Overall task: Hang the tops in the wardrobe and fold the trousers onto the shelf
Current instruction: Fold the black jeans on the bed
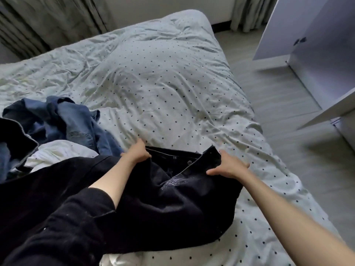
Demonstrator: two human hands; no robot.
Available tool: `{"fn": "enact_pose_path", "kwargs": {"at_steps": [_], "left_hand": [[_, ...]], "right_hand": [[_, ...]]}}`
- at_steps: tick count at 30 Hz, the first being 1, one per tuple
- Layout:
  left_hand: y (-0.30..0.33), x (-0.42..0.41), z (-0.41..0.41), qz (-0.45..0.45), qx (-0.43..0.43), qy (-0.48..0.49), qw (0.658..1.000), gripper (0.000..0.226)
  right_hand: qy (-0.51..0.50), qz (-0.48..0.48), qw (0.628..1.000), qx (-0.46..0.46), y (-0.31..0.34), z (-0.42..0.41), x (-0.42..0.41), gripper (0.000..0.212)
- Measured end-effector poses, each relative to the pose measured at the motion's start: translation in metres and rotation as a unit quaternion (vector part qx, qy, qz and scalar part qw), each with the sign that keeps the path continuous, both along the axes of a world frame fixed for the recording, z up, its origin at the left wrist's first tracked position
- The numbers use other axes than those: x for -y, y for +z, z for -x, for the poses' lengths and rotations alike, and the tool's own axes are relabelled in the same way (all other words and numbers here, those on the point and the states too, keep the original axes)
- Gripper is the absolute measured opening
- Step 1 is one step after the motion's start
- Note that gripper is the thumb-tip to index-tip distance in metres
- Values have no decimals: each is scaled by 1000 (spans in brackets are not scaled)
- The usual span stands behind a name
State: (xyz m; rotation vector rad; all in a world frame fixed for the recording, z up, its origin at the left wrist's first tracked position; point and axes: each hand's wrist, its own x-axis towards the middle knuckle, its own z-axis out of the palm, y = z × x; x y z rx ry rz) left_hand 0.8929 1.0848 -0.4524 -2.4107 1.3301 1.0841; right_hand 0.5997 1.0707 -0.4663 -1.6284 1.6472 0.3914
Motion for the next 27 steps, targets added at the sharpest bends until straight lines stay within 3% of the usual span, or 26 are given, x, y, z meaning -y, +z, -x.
{"fn": "enact_pose_path", "kwargs": {"at_steps": [2,4,7,12,14,16,18,22,25,27], "left_hand": [[8,2,9,29,60,-54,996,37],[25,10,25,90,106,-94,986,22],[66,49,65,248,93,-129,956,21],[112,128,165,433,26,-252,865,36],[103,134,191,412,-46,-258,873,53],[77,119,193,350,-75,-244,901,62],[42,83,175,285,-17,-260,922,60],[-12,3,110,163,190,-332,909,58],[-27,-22,63,147,263,-319,899,60],[-31,-20,52,143,252,-307,906,62]], "right_hand": [[-23,-35,998,55,0,13,2,60],[-37,-59,994,87,5,28,7,48],[-67,-31,993,94,19,57,13,32],[-158,56,983,79,29,92,13,32],[-191,94,977,26,26,99,7,44],[-200,118,973,-11,20,102,-2,53],[-160,138,977,-35,12,99,-16,54],[9,221,975,-8,-16,63,-56,56],[131,155,978,38,-47,19,-77,64],[147,99,984,28,-65,2,-84,68]]}}
